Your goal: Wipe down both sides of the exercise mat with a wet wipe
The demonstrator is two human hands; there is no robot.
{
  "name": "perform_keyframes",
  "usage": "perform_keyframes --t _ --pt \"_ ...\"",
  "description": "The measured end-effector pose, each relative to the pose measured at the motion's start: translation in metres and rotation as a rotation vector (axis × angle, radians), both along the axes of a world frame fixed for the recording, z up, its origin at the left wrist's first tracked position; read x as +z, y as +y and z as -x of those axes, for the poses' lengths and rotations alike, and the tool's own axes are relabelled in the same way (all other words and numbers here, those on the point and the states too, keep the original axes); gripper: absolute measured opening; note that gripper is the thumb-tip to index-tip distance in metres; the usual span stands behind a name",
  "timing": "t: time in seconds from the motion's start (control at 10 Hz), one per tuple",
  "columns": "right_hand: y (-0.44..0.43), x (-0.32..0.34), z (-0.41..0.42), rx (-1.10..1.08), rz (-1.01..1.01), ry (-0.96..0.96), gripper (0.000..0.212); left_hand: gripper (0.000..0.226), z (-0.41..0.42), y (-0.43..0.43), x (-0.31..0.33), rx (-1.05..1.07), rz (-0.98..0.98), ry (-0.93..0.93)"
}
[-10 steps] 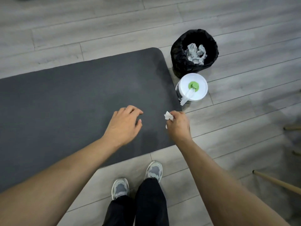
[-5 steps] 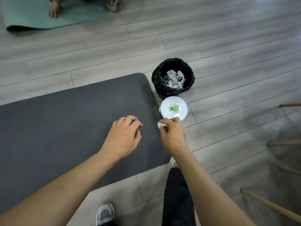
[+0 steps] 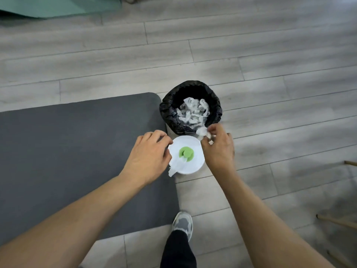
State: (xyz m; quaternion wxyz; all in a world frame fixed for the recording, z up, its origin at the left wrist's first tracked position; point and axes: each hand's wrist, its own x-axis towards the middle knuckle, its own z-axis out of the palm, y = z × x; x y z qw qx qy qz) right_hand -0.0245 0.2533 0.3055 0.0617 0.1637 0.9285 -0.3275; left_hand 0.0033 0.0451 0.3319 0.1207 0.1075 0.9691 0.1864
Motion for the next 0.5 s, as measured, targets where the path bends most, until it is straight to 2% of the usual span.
perform_keyframes --t 0.2,0.3,0.5 --pt "0.022 -0.016 0.067 0.03 0.022 0.02 0.024 0.026 0.035 0.019 -0.006 0.046 0.023 0.002" --pt "0.025 -0.024 0.1 0.074 0.004 -0.03 0.04 0.028 0.05 0.023 -0.006 0.056 0.041 -0.002" --pt "0.024 -0.005 0.103 0.145 -0.027 -0.007 0.042 0.029 0.063 0.022 0.012 0.062 0.046 0.035"
